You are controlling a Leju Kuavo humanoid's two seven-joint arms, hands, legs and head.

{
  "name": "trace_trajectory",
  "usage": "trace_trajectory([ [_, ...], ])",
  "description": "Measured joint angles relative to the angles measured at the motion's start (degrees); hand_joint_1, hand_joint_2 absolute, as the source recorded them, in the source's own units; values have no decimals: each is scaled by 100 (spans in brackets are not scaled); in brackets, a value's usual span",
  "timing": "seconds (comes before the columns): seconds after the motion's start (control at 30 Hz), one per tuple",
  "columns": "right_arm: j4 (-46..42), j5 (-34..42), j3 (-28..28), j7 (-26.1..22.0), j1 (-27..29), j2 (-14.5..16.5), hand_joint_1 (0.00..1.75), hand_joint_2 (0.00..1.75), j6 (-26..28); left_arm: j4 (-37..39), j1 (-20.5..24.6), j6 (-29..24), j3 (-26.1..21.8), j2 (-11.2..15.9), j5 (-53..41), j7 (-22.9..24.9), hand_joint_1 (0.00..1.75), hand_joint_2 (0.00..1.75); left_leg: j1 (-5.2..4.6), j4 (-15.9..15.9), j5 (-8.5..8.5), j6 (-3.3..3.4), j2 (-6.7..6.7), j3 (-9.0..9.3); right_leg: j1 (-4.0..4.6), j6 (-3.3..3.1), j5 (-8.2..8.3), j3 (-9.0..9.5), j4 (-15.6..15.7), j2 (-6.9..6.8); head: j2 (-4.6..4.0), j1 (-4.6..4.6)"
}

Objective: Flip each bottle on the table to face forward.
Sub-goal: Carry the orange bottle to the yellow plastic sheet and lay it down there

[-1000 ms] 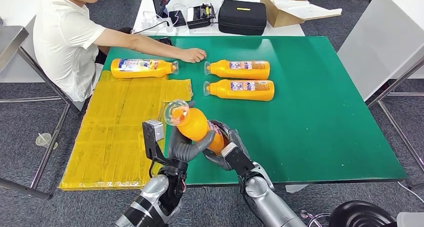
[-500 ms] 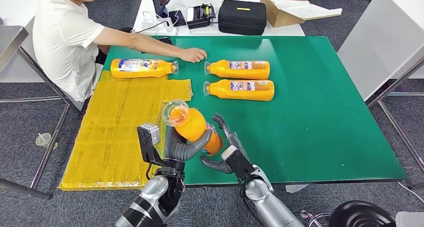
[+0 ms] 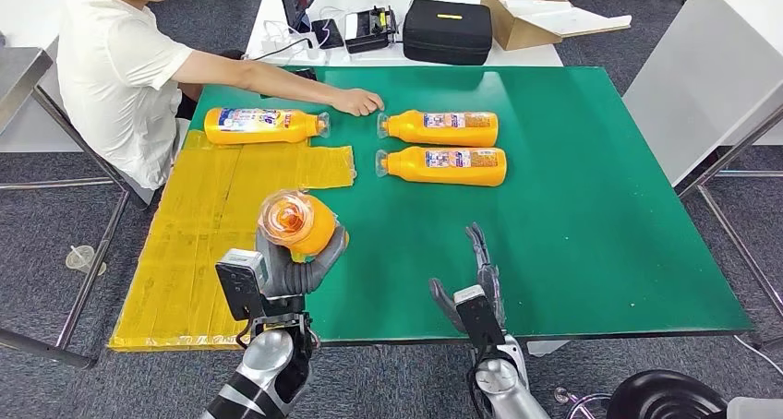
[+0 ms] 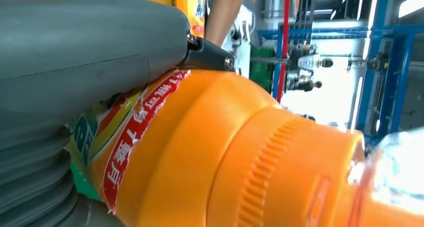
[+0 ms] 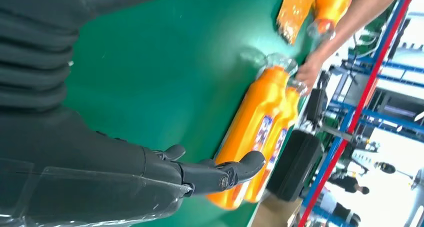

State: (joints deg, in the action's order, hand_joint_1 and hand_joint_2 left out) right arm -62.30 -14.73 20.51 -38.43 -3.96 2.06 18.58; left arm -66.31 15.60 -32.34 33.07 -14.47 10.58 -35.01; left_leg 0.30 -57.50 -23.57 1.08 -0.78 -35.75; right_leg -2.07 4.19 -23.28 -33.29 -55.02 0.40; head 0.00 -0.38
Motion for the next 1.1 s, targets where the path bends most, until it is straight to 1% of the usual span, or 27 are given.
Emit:
trace_trajectory([
  [0.03,-6,-4,-69,-35,23,22,0,0,122,-18,-18,-195,-35,10,-301,-76,172,175,0,0,0,0,0,0,0,0,0,0,0,0,0,0],
  [0.07,-19,5,-149,-72,43,52,0,0,274,-27,-41,-409,-118,9,-849,-163,172,175,0,0,0,0,0,0,0,0,0,0,0,0,0,-1],
  [0.1,-44,34,-240,-103,60,79,0,0,439,-28,-66,-568,-268,-7,-1635,-220,172,175,0,0,0,0,-1,0,0,0,0,0,0,-1,0,0],
  [0.13,-84,77,-341,-125,73,102,0,0,590,-24,-93,-673,-491,-38,-2686,-205,173,175,0,0,1,0,-3,0,0,0,0,0,0,-2,0,0],
  [0.17,-142,124,-444,-136,82,119,0,0,716,-8,-112,-725,-766,-71,-3923,-84,175,175,0,0,1,1,-3,0,-1,0,0,0,0,-3,0,0],
  [0.2,-211,163,-547,-142,87,128,0,0,805,36,-113,-743,-1044,-95,-5203,150,175,175,0,0,1,1,-3,1,-1,0,0,0,0,-3,0,1],
  [0.27,-352,203,-733,-146,88,136,0,0,854,277,-41,-734,-1466,-88,-7536,887,175,175,-1,0,2,0,-1,3,-1,0,0,0,0,-2,0,0],
  [0.3,-416,208,-825,-148,85,137,0,0,809,496,47,-673,-1582,-60,-8405,1321,175,175,-1,0,5,-1,-2,3,-1,0,1,-1,1,-3,0,-1],
  [0.33,-470,205,-917,-149,79,142,0,0,738,759,165,-574,-1641,-25,-8993,1730,175,175,-1,0,8,-1,-3,3,-1,0,2,-1,0,-3,0,-1],
  [0.37,-515,192,-1006,-150,70,152,0,0,647,1034,303,-444,-1659,13,-9262,2088,175,175,0,0,12,-3,-4,2,-1,0,3,-1,0,-4,0,-1],
  [0.4,-553,173,-1089,-150,58,168,0,0,564,1304,448,-310,-1645,47,-9268,2375,175,175,0,0,15,-4,-6,2,0,0,4,-1,0,-4,0,-2],
  [0.47,-604,146,-1215,-151,36,208,0,0,452,1750,708,-106,-1601,90,-8879,2731,175,175,1,0,19,-7,-6,2,0,1,6,0,-2,-4,0,-1],
  [0.57,-645,139,-1335,-152,28,270,0,0,345,2224,1006,158,-1516,132,-8642,3085,175,175,1,-1,20,-8,-8,2,0,2,6,1,-3,-4,0,-1],
  [0.67,-649,140,-1417,-152,28,328,0,0,222,2628,1254,578,-1431,166,-8581,3424,175,175,1,-1,20,-8,-9,0,-1,2,6,0,-3,-4,0,0],
  [0.77,-649,144,-1482,-152,28,360,0,0,176,2951,1455,824,-1396,205,-8507,3557,175,175,1,-1,19,-8,-10,-3,-1,2,5,-1,-3,-4,0,-1],
  [0.9,-649,144,-1519,-152,28,382,0,0,174,3181,1601,868,-1356,237,-8499,3580,175,175,1,-1,19,-8,-11,-4,-1,1,5,-2,-3,-4,0,-1],
  [1.1,-649,148,-1551,-152,28,398,0,0,166,3339,1680,906,-1336,259,-8496,3598,175,175,1,-1,19,-8,-11,-3,-1,1,5,-2,-3,-4,0,0],
])
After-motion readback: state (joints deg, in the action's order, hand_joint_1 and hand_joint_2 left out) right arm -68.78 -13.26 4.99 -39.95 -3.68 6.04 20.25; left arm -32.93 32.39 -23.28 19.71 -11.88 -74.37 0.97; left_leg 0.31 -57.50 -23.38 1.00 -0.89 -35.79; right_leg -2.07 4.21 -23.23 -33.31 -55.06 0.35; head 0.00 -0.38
